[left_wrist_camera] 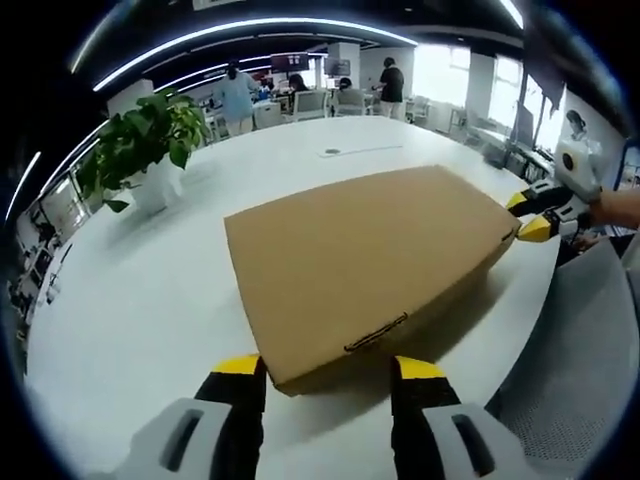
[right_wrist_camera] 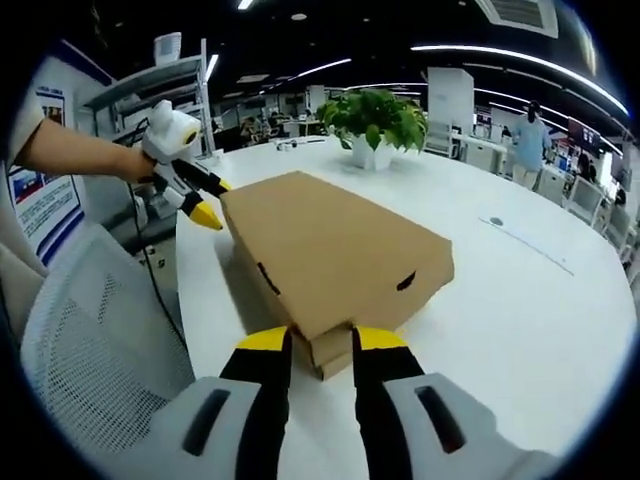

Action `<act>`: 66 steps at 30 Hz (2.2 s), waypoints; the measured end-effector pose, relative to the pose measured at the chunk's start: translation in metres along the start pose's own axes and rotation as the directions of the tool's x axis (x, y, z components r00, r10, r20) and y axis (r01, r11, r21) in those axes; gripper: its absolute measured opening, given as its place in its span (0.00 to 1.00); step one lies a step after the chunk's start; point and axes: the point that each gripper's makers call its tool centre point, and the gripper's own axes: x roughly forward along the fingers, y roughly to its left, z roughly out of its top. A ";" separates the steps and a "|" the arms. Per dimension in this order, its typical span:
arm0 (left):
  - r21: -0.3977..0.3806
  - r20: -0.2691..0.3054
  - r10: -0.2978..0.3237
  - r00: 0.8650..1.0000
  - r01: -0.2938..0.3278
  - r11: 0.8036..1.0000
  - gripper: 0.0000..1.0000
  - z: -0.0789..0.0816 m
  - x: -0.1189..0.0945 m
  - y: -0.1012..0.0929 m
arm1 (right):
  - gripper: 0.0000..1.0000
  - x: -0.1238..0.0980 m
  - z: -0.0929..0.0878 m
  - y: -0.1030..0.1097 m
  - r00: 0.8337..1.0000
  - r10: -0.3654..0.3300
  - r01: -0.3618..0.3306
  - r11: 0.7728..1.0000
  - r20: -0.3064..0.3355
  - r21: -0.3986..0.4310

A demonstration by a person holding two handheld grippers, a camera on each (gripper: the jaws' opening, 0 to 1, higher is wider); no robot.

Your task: Operate the shoe box by opening the lid, removing the specified soft item, and placing it in the target area until the item is outside and the box remains undamaged.

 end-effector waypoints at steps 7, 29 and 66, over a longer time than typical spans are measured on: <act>-0.012 -0.007 -0.001 1.000 0.001 1.000 0.55 -0.001 0.001 -0.005 | 0.25 0.000 -0.002 0.005 1.000 0.006 -0.006 1.000 0.002 0.027; 0.031 0.043 0.005 0.999 -0.006 0.999 0.59 0.019 -0.023 -0.009 | 0.26 -0.017 0.024 0.009 1.000 0.000 -0.001 1.000 0.027 0.009; 0.052 0.221 0.069 0.973 -0.083 0.995 0.61 0.109 -0.050 0.019 | 0.28 -0.040 0.102 -0.019 0.986 -0.039 0.050 0.996 0.161 -0.067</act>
